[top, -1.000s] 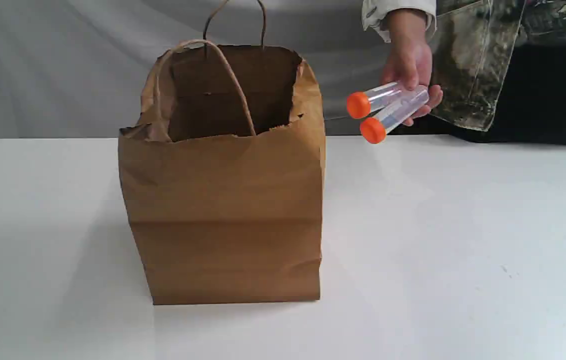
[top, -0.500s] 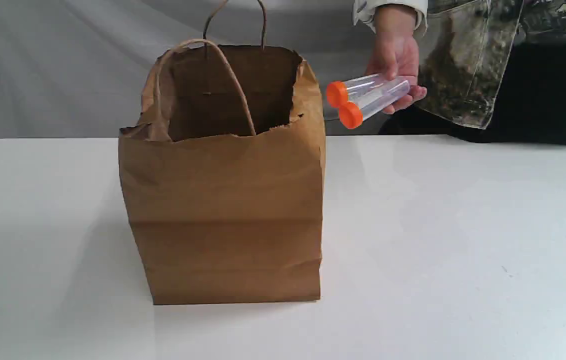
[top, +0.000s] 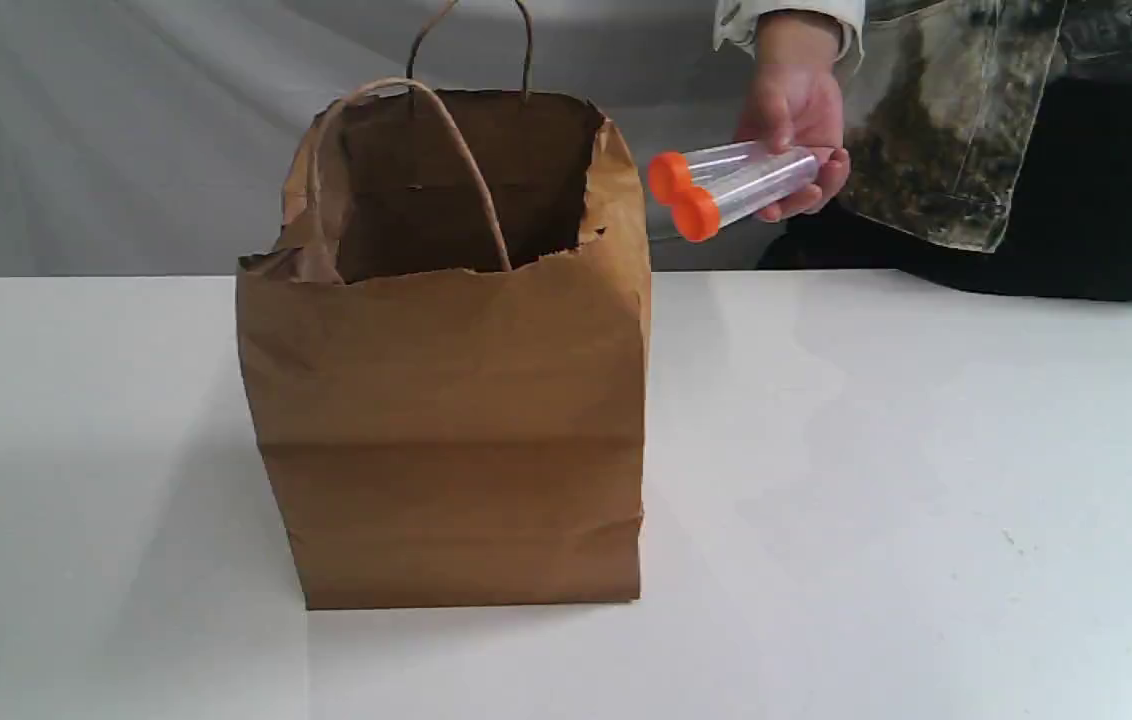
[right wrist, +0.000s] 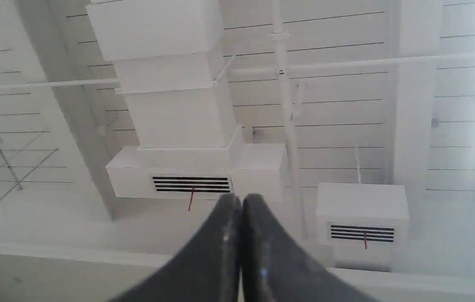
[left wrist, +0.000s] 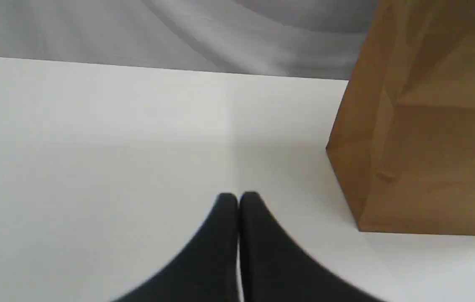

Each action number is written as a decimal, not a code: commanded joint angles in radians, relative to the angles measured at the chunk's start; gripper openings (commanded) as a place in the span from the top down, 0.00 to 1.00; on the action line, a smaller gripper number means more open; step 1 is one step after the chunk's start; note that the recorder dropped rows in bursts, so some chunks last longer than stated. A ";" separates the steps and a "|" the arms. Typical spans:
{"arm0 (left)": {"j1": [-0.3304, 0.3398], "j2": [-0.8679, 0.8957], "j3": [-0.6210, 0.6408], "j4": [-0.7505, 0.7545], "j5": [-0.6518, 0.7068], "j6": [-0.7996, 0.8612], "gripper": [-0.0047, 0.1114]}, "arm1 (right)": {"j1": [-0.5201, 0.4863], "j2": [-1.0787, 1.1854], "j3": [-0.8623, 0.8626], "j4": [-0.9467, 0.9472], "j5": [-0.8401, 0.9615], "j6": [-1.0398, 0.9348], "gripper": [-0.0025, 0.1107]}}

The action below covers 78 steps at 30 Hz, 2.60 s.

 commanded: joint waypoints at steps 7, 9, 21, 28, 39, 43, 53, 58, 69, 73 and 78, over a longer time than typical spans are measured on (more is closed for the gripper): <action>0.002 -0.004 0.005 0.000 -0.002 -0.004 0.96 | -0.003 0.473 -0.401 0.032 0.073 -0.008 0.98; 0.002 -0.004 0.005 0.000 -0.002 -0.004 0.96 | -0.003 0.569 -0.497 0.032 0.205 -0.008 0.98; 0.002 -0.004 0.005 0.000 -0.002 -0.004 0.96 | -0.001 1.039 -1.096 -0.074 1.274 0.223 0.98; 0.002 -0.004 0.005 0.000 -0.002 -0.004 0.96 | 0.043 1.204 -1.307 0.076 1.693 -0.099 0.98; 0.002 -0.004 0.005 0.000 -0.002 -0.004 0.96 | 0.056 1.357 -1.498 0.551 2.201 -0.698 0.98; 0.002 -0.004 0.005 0.000 -0.002 -0.004 0.96 | 0.056 1.406 -1.498 0.768 2.208 -0.683 0.98; 0.002 -0.004 0.005 0.000 -0.002 -0.004 0.96 | 0.056 1.567 -1.498 1.034 2.270 -0.681 0.66; 0.002 -0.004 0.005 0.000 -0.002 -0.004 0.96 | 0.056 1.591 -1.499 1.197 2.308 -0.776 0.40; -0.050 -0.004 0.005 0.000 -0.002 -0.004 0.96 | 0.097 1.606 -1.499 1.265 2.252 -0.847 0.33; -0.050 -0.004 0.005 0.000 -0.002 -0.004 0.96 | 0.143 1.611 -1.499 1.134 2.216 -0.910 0.33; -0.050 -0.004 0.005 0.000 -0.002 -0.004 0.96 | 0.188 1.611 -1.499 0.983 2.159 -0.925 0.32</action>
